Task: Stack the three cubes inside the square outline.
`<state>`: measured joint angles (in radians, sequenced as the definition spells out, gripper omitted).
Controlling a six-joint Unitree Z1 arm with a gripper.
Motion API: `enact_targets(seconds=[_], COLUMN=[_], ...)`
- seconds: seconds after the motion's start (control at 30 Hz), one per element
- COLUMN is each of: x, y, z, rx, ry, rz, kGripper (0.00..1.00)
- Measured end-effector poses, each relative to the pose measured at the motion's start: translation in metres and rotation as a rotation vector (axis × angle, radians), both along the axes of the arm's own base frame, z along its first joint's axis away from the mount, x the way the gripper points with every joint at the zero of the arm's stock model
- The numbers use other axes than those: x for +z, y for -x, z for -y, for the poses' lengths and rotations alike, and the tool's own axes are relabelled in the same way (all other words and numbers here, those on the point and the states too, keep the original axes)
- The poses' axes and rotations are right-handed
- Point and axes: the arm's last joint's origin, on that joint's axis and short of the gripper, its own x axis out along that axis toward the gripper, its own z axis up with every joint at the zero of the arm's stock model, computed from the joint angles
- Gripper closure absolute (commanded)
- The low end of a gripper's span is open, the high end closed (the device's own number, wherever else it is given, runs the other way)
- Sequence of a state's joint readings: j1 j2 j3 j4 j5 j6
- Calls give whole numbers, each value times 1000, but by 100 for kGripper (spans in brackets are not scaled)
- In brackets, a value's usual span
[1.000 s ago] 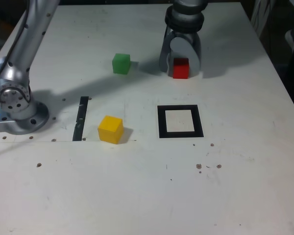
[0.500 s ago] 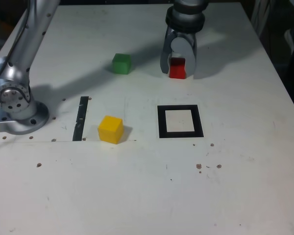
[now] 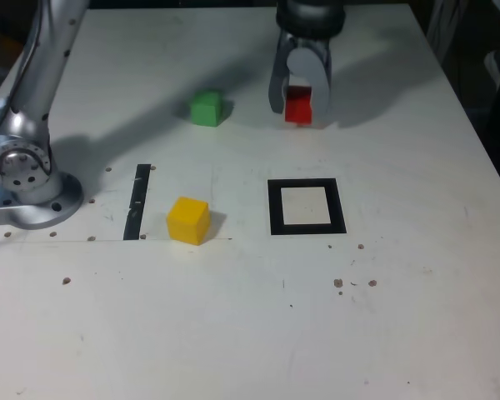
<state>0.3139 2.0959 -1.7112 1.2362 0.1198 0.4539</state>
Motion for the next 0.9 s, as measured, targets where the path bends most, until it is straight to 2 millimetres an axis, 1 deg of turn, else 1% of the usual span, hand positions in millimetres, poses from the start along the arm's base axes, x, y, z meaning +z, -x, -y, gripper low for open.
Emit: enact_targets(seconds=[0.07, 0.23, 0.3, 0.33, 0.4, 0.5, 0.53, 0.7, 0.9], x=[12, 54, 64, 65, 56, 36, 33, 19, -4], y=[4, 26, 37, 40, 37, 30, 29, 24, 14], z=[13, 64, 80, 90, 108, 127, 131, 145, 149], rx=[1, -13, -3, 5, 16, 45, 58, 102, 130], ry=[-10, -54, -55, -48, -30, 0, 5, 26, 22], rz=[5, 53, 72, 78, 66, 25, 19, 15, -5], kGripper=[84, 84, 84, 84, 84, 84, 84, 84, 84])
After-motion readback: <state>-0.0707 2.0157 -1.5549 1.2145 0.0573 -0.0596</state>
